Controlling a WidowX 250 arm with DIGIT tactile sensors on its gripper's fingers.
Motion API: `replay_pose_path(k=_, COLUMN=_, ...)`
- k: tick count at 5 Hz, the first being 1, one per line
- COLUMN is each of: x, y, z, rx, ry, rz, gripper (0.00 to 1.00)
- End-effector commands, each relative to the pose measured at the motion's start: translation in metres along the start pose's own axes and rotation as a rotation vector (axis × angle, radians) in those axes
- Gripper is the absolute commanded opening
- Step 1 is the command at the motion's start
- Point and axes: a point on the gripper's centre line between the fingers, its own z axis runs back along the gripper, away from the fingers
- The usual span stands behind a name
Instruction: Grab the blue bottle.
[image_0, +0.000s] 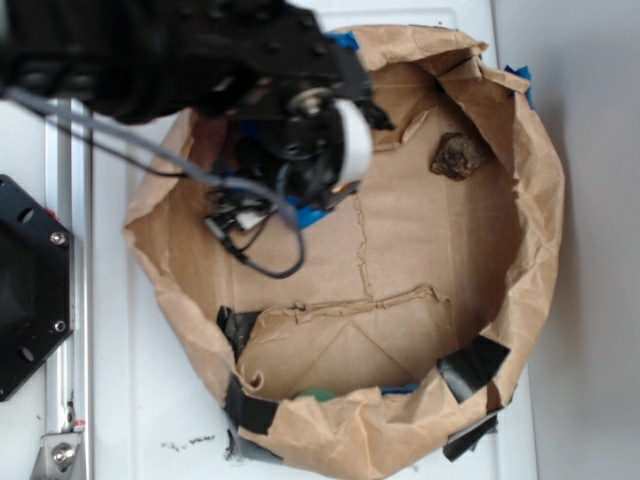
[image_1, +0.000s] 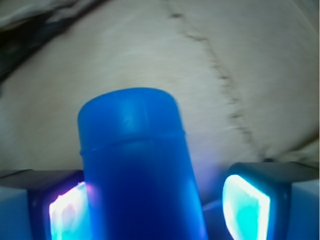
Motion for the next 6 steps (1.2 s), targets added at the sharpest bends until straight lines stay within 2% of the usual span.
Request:
replay_pose_path(k=1, x=0.024, y=0.018, z=0.002, rx=0.041, ry=0.004, rz=0.051, gripper=0.0)
replay_pose_path(k=3, x=0.024, y=0.016, z=0.013, rx=0.045, ry=0.001, rz=0.053, gripper=0.0)
replay_pose_path(k=4, x=0.026, y=0.003, z=0.049, rx=0.004, ry=-0.026, rz=0.122, gripper=0.0)
replay_pose_path(k=5, x=0.033, y=-0.01, z=0.088, rx=-0.014, ry=-0.034, rz=0.287, gripper=0.0)
replay_pose_path(k=6, x=0.045, y=-0.027, z=0.11, rx=0.027, ry=-0.047, rz=0.497, gripper=0.0)
